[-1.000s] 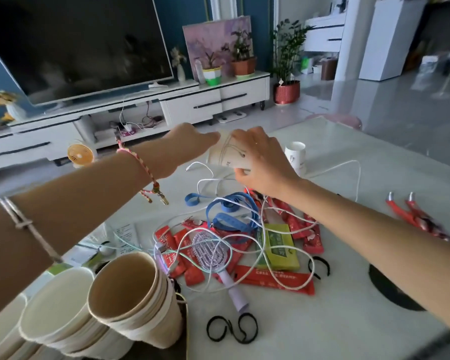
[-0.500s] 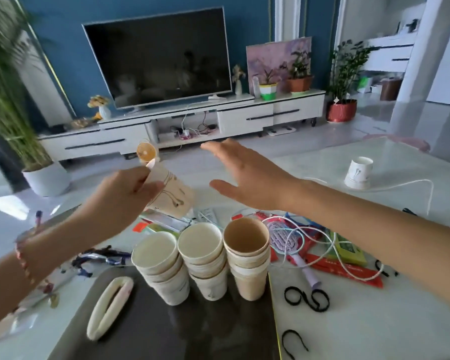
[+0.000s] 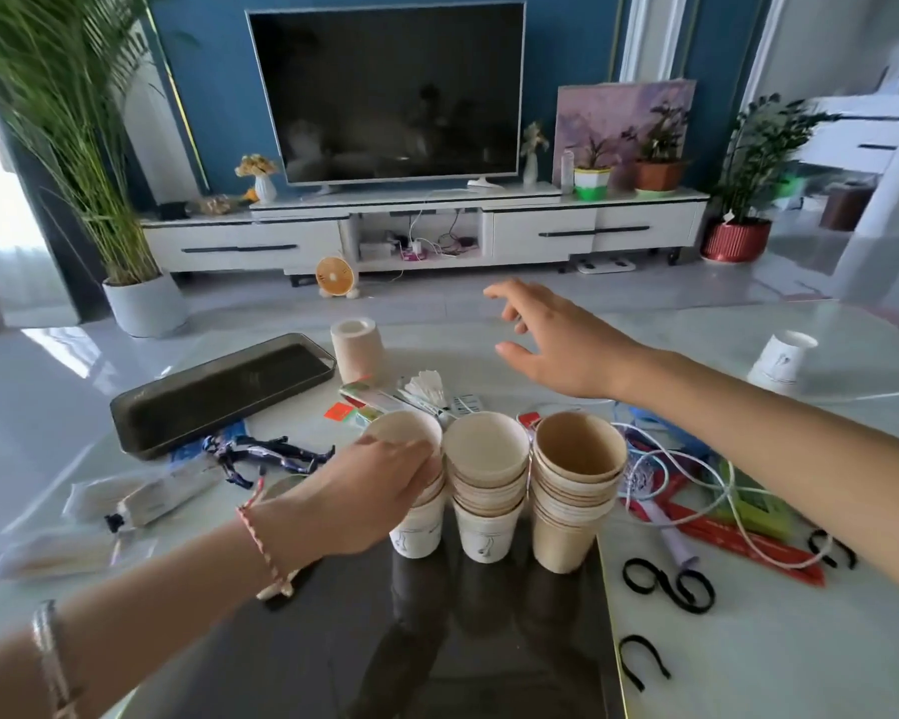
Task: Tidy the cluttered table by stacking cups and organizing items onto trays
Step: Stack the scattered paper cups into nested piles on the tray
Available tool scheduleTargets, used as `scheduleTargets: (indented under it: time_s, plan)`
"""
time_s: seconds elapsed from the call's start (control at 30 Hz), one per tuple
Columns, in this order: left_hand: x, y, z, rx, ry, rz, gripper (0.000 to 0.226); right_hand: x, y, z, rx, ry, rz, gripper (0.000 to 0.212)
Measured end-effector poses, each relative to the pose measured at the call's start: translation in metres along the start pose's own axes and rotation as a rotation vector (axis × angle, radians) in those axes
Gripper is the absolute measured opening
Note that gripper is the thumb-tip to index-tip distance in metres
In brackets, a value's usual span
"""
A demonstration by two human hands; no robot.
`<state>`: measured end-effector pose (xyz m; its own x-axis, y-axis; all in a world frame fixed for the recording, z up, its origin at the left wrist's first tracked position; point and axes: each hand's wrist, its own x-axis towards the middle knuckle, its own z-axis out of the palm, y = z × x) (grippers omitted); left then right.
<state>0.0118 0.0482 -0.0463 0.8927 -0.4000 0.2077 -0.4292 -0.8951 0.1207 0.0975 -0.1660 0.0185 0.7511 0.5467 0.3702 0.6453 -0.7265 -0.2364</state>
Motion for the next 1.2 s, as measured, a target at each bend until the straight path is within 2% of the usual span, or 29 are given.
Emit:
scheduleTargets:
  time_s: [0.1,0.23,0.3,0.37,0.43,0.57,0.7,0.83,1.03,1.2]
  plan:
    - [-0.003,-0.001,0.014,0.04,0.045,0.099,0.03,-0.009,0.014,-0.002,0.02,0.0,0.056,0.052]
    - [0.002,-0.001,0.001,-0.136,0.034,0.118,0.047,-0.024,0.044,-0.007,0.053,0.025,0.144,0.048]
    - [0.011,0.006,-0.015,-0.216,0.121,0.132,0.055,-0.034,0.066,-0.01,0.096,0.068,0.212,0.045]
    - [0.025,0.019,-0.032,-0.22,0.221,0.133,0.055,-0.044,0.09,-0.01,0.134,0.105,0.293,0.042]
    - [0.048,0.036,-0.044,-0.194,0.246,0.133,0.052,-0.057,0.117,-0.008,0.162,0.125,0.403,0.041]
    - [0.109,0.08,-0.045,-0.198,0.203,0.268,0.023,-0.09,0.176,-0.008,0.201,0.165,0.655,0.039]
    - [0.18,0.133,-0.023,-0.126,0.128,0.395,0.021,-0.131,0.242,-0.011,0.176,0.2,0.867,0.039]
    - [0.232,0.158,0.001,-0.031,-0.042,0.409,0.021,-0.147,0.292,-0.015,0.121,0.207,0.951,0.043]
    - [0.294,0.178,0.03,0.012,-0.142,0.393,0.019,-0.133,0.352,-0.014,0.111,0.342,1.077,0.068]
    - [0.319,0.178,0.041,0.033,-0.185,0.361,0.02,-0.107,0.389,-0.004,0.097,0.284,1.073,0.103]
